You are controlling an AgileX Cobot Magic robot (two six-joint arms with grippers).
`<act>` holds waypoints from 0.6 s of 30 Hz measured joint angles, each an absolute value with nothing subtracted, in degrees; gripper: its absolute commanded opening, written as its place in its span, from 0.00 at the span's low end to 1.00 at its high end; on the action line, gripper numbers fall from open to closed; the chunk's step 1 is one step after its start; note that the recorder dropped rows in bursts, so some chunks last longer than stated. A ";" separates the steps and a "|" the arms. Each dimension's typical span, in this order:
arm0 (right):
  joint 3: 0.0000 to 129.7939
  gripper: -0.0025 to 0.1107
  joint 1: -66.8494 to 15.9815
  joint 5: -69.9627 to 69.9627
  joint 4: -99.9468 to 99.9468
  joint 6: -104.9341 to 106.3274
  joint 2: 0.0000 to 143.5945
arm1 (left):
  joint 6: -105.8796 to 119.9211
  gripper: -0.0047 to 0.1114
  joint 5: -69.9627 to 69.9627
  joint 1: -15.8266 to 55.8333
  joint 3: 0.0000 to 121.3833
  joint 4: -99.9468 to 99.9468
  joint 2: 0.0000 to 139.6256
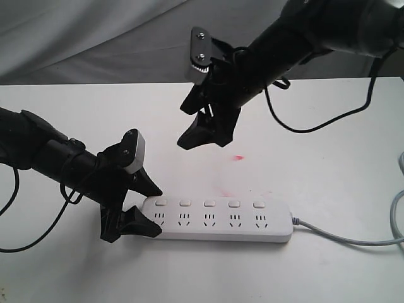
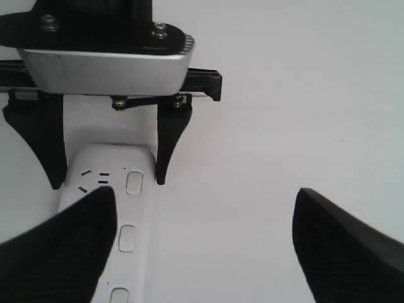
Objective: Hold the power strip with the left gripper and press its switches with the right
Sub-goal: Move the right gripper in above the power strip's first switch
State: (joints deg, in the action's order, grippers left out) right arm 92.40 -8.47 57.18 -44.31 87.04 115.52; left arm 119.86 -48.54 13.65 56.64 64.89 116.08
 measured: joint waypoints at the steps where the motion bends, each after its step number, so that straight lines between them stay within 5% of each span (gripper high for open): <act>1: 92.40 0.66 -9.08 56.86 -44.02 87.04 115.78 | 119.86 0.42 -48.54 13.65 56.64 64.89 116.08; 18: 92.40 0.70 -11.98 54.25 -42.82 81.98 117.17 | 119.86 0.42 -48.54 13.65 56.64 64.89 116.08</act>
